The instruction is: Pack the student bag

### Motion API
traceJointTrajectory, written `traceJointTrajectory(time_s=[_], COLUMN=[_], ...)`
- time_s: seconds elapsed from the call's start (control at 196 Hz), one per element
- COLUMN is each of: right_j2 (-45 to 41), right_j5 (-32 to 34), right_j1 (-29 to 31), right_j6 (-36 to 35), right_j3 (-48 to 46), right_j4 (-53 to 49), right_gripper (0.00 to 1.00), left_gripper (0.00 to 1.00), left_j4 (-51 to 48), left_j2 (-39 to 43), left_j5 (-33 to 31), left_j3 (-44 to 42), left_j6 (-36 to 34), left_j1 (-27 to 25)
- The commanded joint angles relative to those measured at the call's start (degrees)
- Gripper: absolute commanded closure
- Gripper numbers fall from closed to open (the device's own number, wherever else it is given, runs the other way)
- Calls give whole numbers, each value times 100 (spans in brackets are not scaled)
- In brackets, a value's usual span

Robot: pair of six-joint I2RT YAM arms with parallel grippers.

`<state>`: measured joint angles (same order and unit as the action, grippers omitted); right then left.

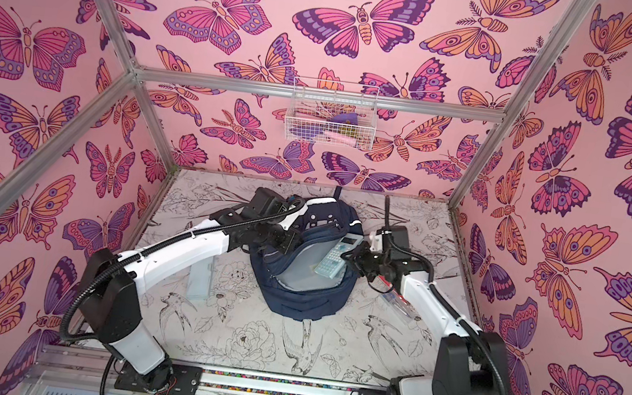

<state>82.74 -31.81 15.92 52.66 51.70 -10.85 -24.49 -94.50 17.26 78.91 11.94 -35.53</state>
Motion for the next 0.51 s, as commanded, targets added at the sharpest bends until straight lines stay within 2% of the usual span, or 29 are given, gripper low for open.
traceJointTrajectory(time_s=[0.0, 0.148, 0.214, 0.271, 0.337, 0.419, 0.505], right_j2=[466, 1427, 1892, 2166, 2274, 2197, 1931], right_j5=[16, -42, -274, -401, -396, -282, -84], right_j1=[380, 552, 562, 561, 561, 553, 526], right_j6=[362, 850, 1035, 1177, 1287, 1171, 959], right_j3=[198, 323, 516, 641, 633, 534, 340], right_j4=[986, 2161, 2512, 2696, 2829, 2673, 2378], right_gripper=[100, 98, 84, 64, 49, 41, 36], left_gripper=[100, 100, 100, 100, 100, 100, 100], left_j4=[687, 779, 811, 846, 845, 849, 838], left_j2=[151, 135, 150, 147, 122, 139, 145], left_j5=[522, 664, 704, 732, 828, 905, 885], left_j3=[-20, -23, -61, -120, -145, -184, -249], left_j6=[380, 379, 374, 387, 405, 396, 388], left_j1=[124, 165, 178, 194, 220, 252, 292])
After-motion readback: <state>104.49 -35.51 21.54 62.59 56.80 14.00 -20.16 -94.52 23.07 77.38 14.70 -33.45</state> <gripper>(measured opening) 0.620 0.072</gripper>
